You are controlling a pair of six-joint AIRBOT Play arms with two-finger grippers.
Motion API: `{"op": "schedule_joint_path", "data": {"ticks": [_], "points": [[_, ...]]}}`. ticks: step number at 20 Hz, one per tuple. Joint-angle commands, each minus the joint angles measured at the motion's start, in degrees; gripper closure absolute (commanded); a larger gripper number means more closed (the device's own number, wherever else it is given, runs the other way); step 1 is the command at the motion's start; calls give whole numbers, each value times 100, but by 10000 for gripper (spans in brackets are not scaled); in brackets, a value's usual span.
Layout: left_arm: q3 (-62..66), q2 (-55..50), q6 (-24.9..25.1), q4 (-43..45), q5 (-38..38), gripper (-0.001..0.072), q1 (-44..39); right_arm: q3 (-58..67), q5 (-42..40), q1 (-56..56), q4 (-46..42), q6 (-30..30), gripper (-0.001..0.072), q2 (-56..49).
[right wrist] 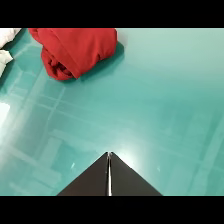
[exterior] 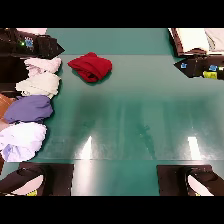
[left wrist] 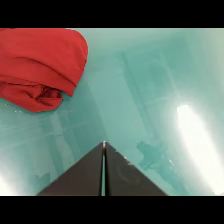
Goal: Fold the shirts.
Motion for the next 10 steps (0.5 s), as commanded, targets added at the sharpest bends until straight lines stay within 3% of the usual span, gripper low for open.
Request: {"op": "schedule_joint_path", "data": {"ticks": [1,10], "points": [[0,-2,2,2,0,676,-2,7,2,7,0,2,697,2],[0,-2,2,2,0,676,-2,7,-33,7,-2,0,697,2]]}}
